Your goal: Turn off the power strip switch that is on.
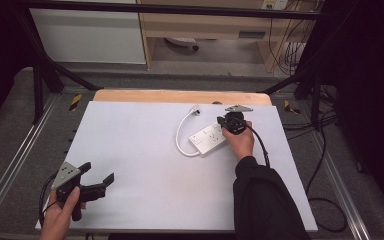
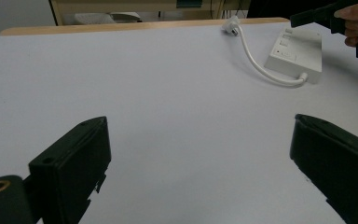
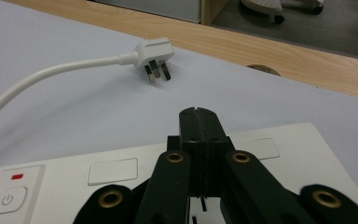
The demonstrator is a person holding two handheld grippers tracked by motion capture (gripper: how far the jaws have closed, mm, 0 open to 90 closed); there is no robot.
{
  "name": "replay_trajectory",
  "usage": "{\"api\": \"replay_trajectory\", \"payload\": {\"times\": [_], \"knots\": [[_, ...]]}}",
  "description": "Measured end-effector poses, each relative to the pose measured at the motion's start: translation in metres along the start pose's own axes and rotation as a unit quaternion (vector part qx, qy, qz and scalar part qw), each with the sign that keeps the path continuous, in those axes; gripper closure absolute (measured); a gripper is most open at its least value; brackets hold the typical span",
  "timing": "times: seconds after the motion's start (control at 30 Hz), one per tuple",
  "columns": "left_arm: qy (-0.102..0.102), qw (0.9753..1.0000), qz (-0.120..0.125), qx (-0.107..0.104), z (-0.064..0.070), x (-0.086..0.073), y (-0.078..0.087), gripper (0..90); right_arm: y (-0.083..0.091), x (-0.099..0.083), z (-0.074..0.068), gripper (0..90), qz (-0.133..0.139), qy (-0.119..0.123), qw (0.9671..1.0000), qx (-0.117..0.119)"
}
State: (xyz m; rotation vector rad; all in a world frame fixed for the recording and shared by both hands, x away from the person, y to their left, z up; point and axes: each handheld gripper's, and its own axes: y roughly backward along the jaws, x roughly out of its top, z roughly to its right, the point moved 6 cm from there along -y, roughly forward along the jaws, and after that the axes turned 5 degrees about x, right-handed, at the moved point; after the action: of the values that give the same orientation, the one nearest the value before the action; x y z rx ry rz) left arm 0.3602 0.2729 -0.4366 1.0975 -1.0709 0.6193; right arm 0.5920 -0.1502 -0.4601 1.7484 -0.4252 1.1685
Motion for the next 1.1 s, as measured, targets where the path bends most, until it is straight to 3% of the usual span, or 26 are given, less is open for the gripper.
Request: {"api": "replay_trajectory", "payload": {"times": [1.1], "knots": [[-0.001,1.0,0.0,0.001,0.001,0.0,-0.001,5.2,0.05,0.027,0.004,90.0,0.037,0.004,0.9992,0.012]]}}
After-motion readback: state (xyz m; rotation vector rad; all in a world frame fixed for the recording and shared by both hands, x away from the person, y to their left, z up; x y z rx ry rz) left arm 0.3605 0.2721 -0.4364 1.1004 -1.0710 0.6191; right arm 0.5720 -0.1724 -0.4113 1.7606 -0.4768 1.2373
